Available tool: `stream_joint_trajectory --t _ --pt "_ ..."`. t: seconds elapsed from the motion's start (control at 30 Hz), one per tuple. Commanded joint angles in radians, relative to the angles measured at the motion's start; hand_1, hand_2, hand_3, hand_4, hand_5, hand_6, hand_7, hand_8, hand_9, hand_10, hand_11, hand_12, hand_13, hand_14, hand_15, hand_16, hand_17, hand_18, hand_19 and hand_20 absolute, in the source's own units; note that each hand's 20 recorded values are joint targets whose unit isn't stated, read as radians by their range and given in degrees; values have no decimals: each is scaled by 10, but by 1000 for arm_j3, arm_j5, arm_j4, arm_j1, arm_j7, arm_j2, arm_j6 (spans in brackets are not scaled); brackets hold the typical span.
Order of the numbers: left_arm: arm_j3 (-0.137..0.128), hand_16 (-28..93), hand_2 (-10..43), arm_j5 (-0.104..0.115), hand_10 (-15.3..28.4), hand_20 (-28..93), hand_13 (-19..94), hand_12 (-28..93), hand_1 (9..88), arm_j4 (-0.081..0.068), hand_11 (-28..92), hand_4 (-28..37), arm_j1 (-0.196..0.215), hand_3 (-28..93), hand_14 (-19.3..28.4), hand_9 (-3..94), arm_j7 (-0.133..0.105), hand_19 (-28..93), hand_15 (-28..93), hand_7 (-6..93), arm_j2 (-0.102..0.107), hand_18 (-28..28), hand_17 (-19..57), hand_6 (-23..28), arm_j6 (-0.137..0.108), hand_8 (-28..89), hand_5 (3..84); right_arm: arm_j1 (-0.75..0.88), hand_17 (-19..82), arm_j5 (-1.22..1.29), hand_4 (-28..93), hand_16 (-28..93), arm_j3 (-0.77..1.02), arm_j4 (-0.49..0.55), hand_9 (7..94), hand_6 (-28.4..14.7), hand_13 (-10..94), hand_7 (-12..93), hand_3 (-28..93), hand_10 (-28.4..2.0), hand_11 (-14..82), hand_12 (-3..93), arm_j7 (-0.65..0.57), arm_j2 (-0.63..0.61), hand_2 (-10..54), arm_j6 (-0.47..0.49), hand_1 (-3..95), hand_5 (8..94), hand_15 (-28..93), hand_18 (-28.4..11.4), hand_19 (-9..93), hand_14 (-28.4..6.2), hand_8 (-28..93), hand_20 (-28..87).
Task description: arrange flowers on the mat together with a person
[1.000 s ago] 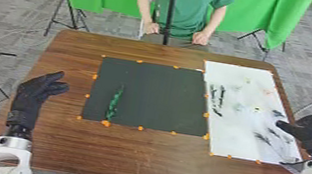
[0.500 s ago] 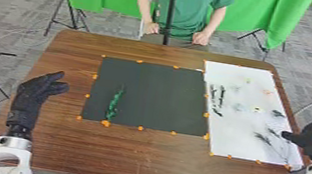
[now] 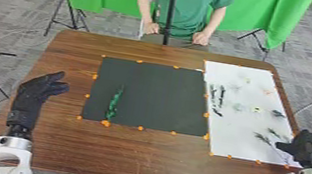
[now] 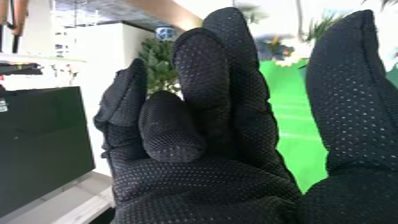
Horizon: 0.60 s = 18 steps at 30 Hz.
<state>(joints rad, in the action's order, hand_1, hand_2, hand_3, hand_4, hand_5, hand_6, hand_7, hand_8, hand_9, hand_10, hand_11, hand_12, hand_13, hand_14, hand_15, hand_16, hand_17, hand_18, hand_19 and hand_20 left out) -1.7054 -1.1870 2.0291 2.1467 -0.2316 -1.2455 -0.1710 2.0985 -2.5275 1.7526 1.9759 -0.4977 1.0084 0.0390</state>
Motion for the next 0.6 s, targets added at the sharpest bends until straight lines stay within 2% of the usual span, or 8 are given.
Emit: stream_joint_trajectory --t 0.03,0.13,0.17,0.2,0.23,0.37,0.6 --pt "5 -13 163 -6 157 188 468 149 274 0 210 -281 15 670 187 544 10 113 228 122 -2 121 139 42 9 -62 522 11 282 -16 -283 542 -30 -26 744 3 642 222 644 -142 483 426 2 -15 -95 -11 411 775 846 -266 724 -171 -89 604" --pt "4 -13 163 -5 157 187 469 148 274 0 210 -280 16 670 187 545 9 112 229 122 -3 121 139 42 9 -62 523 5 290 -12 -268 544 -43 -34 764 0 657 220 530 -138 493 425 5 -16 -95 -24 511 802 848 -265 725 -167 71 597" --pt "4 -13 162 -5 157 188 469 148 274 0 210 -280 17 669 187 544 9 113 228 121 -3 121 139 43 8 -62 523 2 293 -1 -85 545 -48 -36 774 -1 661 216 256 -138 493 425 1 -17 -95 -28 622 812 849 -266 725 -165 85 596" --pt "4 -13 162 -4 157 187 469 148 274 0 210 -280 17 668 187 545 9 113 228 121 -3 121 139 43 9 -62 524 1 297 2 225 546 -47 -37 787 1 665 216 -153 -134 492 425 3 -16 -95 -23 776 828 849 -264 725 -165 94 593" --pt "4 -13 162 -5 157 187 469 148 274 0 210 -280 16 669 187 545 10 113 228 120 -3 121 139 43 9 -62 524 0 298 10 315 545 -47 -37 795 2 669 217 -251 -131 492 424 5 -16 -95 -19 817 836 850 -263 725 -165 93 592" --pt "5 -13 160 -5 157 188 469 148 272 -2 210 -279 12 668 187 544 9 113 229 120 -2 121 139 43 10 -62 524 -2 305 53 404 543 -44 -37 819 10 678 227 -282 -125 489 417 5 -12 -95 -31 856 859 852 -262 725 -162 92 586" --pt "4 -13 155 -7 157 188 469 149 269 0 210 -277 14 671 187 544 13 114 229 121 -2 121 139 44 8 -62 524 -11 316 179 431 542 -23 9 852 11 699 231 -282 -113 479 403 -16 -5 -95 -89 867 868 854 -261 727 -157 105 584"
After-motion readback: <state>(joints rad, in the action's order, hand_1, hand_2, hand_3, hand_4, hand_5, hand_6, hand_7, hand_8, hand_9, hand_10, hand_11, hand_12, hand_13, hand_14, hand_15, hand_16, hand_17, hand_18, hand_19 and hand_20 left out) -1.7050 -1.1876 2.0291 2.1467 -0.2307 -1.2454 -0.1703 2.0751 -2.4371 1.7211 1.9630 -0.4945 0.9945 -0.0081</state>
